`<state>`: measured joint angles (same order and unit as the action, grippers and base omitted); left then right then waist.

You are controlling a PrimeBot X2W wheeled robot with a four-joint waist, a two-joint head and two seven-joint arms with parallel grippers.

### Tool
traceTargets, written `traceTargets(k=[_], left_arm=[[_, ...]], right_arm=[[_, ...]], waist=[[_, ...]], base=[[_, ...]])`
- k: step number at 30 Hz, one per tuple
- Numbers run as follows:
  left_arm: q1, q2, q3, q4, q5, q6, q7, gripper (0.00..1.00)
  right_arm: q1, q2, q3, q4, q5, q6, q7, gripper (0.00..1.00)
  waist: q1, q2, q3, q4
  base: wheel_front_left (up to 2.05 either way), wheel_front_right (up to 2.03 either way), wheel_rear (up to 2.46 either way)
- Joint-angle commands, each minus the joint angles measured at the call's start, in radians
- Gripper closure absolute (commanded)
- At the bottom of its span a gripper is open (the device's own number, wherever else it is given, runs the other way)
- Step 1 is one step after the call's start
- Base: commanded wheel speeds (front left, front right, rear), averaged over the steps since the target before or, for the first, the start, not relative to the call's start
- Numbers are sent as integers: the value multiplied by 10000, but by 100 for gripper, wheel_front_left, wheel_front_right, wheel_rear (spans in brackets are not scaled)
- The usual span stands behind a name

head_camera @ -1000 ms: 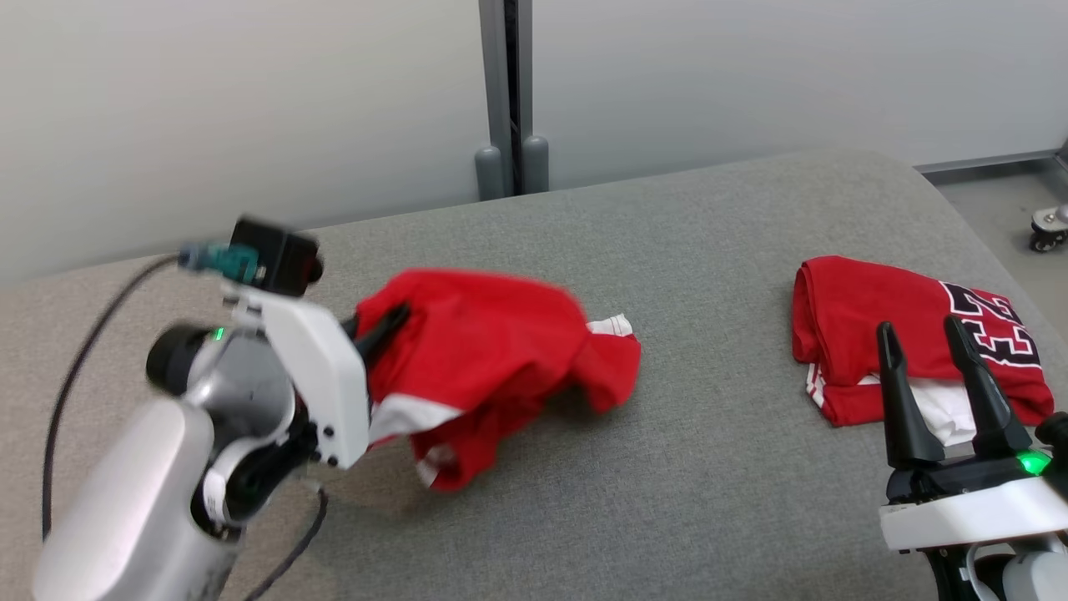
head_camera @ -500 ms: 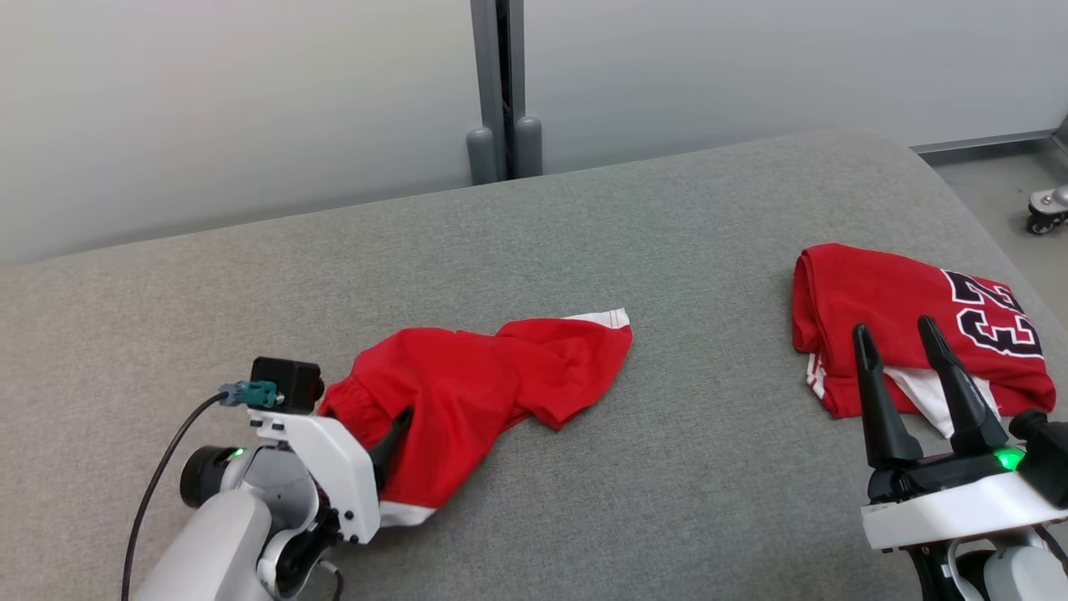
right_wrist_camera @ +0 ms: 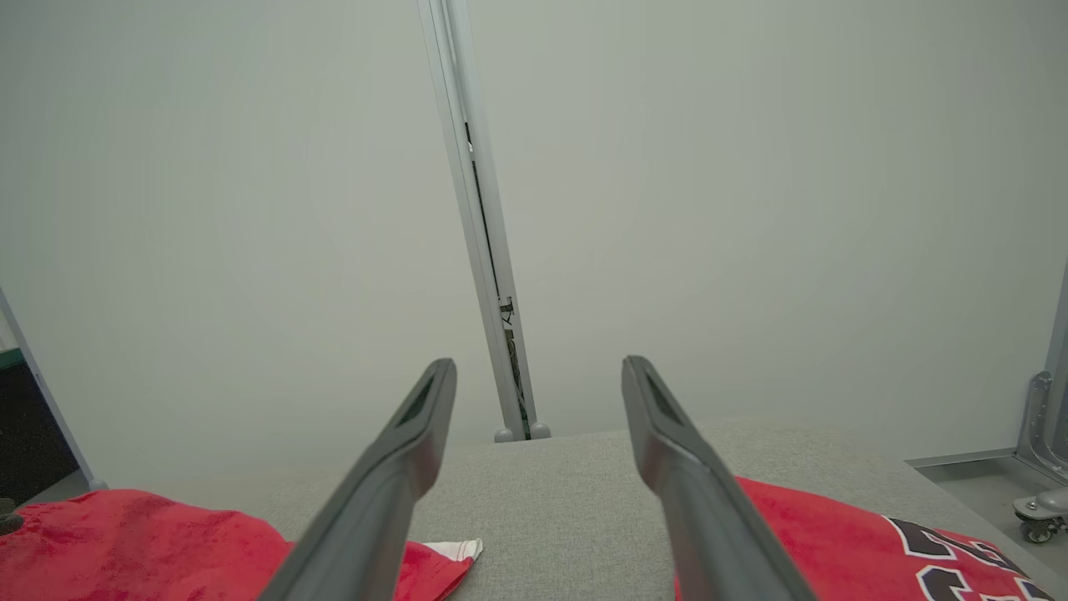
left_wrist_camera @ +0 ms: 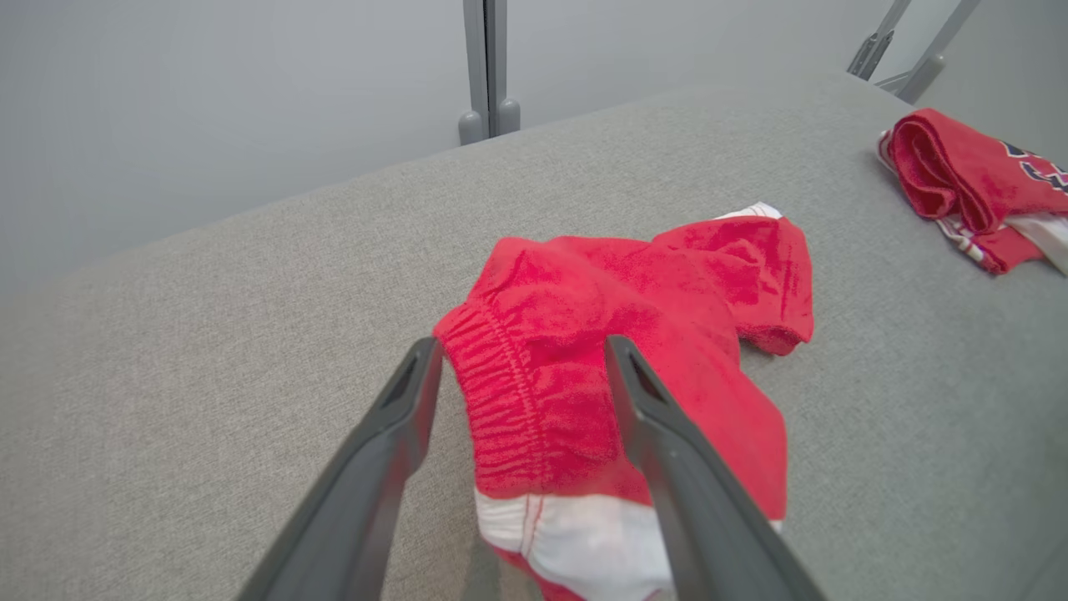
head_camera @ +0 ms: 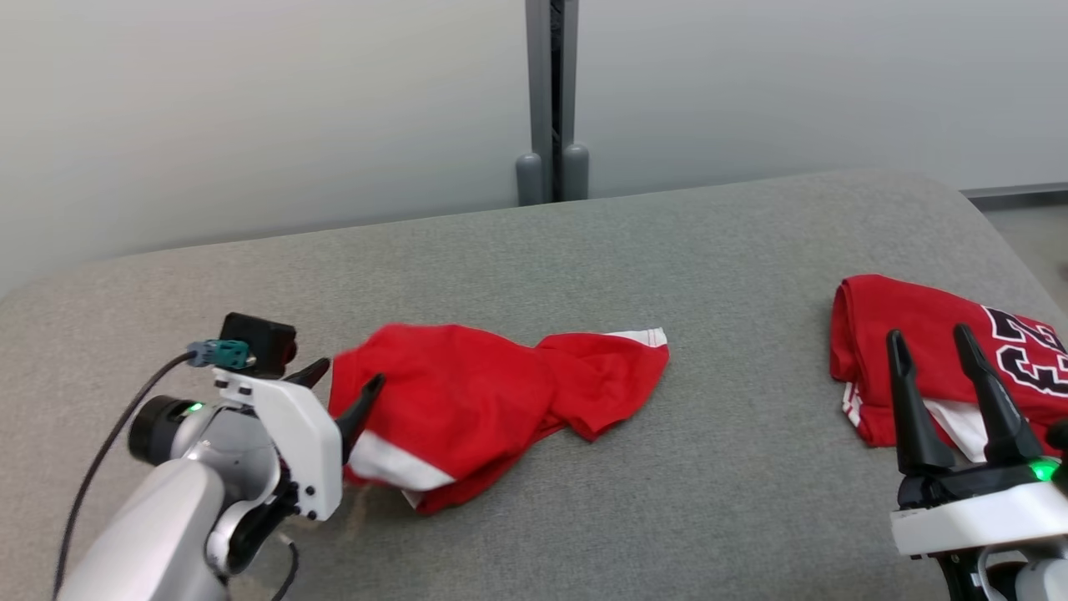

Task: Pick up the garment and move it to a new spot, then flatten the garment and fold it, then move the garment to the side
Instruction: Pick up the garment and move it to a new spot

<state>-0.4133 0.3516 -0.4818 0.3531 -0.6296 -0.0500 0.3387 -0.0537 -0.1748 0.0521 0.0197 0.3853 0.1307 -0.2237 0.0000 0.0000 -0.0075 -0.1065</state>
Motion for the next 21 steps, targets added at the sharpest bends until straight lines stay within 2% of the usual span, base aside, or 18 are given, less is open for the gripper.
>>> traceTargets(k=[1, 6, 11, 13, 14, 16, 21], left_arm=[[232, 296, 78, -442, -138, 132, 337, 0], [917, 1046, 241, -2088, -671, 469, 1817, 0], [1507, 1587, 636, -3877, -956, 1083, 2492, 0], [1602, 1686, 767, -4273, -967, 1244, 2507, 0], [1833, 1832, 1057, -4932, -912, 1588, 2429, 0], [2075, 1924, 1341, -5502, -835, 1894, 2198, 0], [2814, 1710, 2293, -6585, -385, 2848, 724, 0]], right_arm=[[160, -65, -96, -67, -57, 2, 31, 0], [365, -33, -367, -246, -85, 2, 103, 0], [418, -15, -467, -377, -136, 2, 202, 0], [433, -12, -485, -400, -140, 0, 209, 0], [456, 1, -501, -461, -152, 0, 225, 0], [476, 6, -521, -517, -167, 0, 247, 0], [563, 28, -509, -601, -178, 2, 246, 0]], waist=[[0, 0, -60, 129], [0, 0, -98, 392], [0, 0, -80, 520], [0, 0, -77, 536], [0, 0, -66, 558], [0, 0, -52, 572], [0, 0, -42, 544]], base=[[0, 0, 0], [0, 0, 0], [0, 0, 0], [0, 0, 0], [0, 0, 0], [0, 0, 0], [0, 0, 0]])
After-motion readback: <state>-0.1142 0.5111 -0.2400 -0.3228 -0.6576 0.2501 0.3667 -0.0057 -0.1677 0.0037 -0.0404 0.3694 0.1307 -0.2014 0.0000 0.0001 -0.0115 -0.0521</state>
